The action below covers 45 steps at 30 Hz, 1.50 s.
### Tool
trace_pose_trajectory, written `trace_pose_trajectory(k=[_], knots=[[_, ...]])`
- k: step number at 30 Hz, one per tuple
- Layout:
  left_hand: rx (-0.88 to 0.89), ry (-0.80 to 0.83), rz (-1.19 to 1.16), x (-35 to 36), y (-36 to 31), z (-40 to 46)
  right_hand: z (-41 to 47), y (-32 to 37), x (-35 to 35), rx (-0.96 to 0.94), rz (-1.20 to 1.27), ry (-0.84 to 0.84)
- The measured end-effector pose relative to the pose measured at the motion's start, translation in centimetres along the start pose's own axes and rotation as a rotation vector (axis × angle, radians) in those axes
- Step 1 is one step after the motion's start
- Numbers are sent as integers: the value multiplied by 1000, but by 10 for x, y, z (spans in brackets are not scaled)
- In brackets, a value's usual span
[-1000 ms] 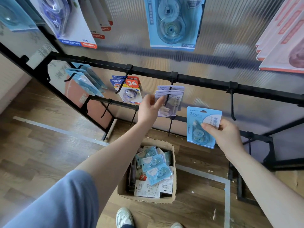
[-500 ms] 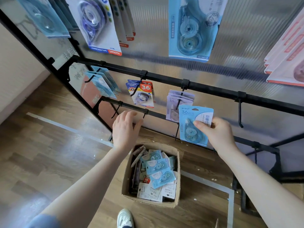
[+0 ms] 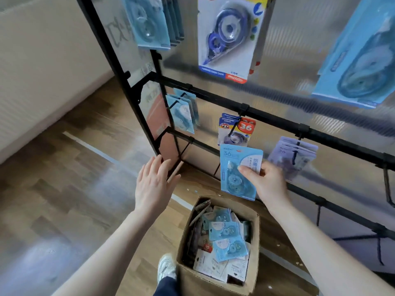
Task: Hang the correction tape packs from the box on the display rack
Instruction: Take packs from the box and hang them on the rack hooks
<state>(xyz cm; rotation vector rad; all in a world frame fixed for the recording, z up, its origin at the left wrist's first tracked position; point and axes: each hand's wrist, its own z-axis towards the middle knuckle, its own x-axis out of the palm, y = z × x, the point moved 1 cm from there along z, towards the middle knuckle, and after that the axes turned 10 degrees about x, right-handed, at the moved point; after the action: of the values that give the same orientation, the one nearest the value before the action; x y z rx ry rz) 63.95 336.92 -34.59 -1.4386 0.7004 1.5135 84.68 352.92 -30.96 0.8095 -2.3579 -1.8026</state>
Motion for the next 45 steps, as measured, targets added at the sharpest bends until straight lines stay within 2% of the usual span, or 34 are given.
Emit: trace_pose_trajectory(k=[6,11,17,25,39,45], knots=[[-3,13,17,-1,69,21,24,30,81,-34,22,52],[-13,16,-8,4,126,43,53,47,149,9,39,58],[-32,61,-37,16,175,57,81,56,196,24,57,64],[-44,77,-30,26,184,70,102,54,203,53,81,59],[-8,75,-15,37,174,72,110,59,204,36,-31,148],[-1,91,-20,40,174,68,106,60,206,-1,58,46]])
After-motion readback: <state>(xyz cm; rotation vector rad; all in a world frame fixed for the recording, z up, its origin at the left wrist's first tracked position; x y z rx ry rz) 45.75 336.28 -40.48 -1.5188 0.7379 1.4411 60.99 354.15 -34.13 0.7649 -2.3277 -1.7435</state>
